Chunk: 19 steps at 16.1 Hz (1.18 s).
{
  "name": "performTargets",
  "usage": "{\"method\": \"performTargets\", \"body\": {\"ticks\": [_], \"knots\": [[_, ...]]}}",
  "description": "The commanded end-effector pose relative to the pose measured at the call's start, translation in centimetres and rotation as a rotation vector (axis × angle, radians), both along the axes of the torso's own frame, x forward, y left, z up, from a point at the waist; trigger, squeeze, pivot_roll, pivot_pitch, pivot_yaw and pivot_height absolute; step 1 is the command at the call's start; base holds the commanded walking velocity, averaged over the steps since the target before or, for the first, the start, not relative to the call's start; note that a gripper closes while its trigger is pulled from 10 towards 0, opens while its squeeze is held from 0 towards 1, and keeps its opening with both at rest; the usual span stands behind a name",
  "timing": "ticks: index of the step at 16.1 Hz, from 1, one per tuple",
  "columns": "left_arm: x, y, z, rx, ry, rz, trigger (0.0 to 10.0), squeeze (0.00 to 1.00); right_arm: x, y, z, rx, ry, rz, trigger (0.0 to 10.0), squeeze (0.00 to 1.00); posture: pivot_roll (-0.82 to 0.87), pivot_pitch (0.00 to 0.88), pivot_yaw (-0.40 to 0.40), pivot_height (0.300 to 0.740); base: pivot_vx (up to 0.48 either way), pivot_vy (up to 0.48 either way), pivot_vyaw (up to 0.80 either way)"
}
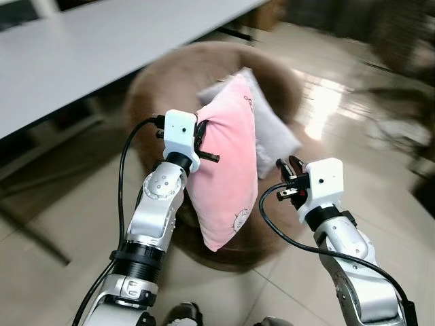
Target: Move the pillow to the sofa from floor
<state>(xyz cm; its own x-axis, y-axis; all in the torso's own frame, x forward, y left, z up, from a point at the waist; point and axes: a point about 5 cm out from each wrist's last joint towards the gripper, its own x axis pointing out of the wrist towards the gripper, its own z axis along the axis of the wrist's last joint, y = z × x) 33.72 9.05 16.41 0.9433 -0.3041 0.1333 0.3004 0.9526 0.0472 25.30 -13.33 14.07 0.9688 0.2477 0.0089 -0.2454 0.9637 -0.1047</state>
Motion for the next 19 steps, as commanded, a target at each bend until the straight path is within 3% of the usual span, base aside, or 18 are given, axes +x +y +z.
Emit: {"method": "performTargets", "body": {"ticks": [1, 4, 5, 8, 19], "knots": [[-0.13, -0.51, 1.22, 0.001, -0.049, -0.007, 10.0, 0.00, 0.13, -0.57, -0.09, -0.022, 0.002, -0.025, 10.0, 0.00, -0.07, 0.035, 0.034, 0.740, 0.000, -0.480, 0.80], [-0.05, -0.50, 1.10, 0.034, -0.051, 0.015, 10.0, 0.00, 0.16, -0.80, -0.17, -0.032, 0.005, -0.037, 10.0, 0.00, -0.08, 0.036, 0.034, 0.740, 0.000, -0.480, 0.80], [0.06, -0.48, 0.97, 0.010, -0.032, 0.028, 10.0, 0.00, 0.21, -0.94, -0.26, -0.039, 0.008, -0.052, 10.0, 0.00, -0.08, 0.036, 0.034, 0.740, 0.000, 0.000, 0.80], [0.26, -0.64, 1.18, 0.018, -0.034, -0.028, 10.0, 0.00, 0.28, -1.16, -0.70, -0.043, 0.040, -0.070, 10.0, 0.00, -0.08, 0.046, 0.041, 0.740, 0.000, 0.000, 0.00], [0.86, -0.16, 1.15, 0.015, -0.024, -0.017, 10.0, 0.00, 0.40, -1.33, -0.75, -0.027, 0.050, -0.087, 10.0, 0.00, -0.08, 0.051, 0.044, 0.740, 0.350, 0.000, -0.12]]}}
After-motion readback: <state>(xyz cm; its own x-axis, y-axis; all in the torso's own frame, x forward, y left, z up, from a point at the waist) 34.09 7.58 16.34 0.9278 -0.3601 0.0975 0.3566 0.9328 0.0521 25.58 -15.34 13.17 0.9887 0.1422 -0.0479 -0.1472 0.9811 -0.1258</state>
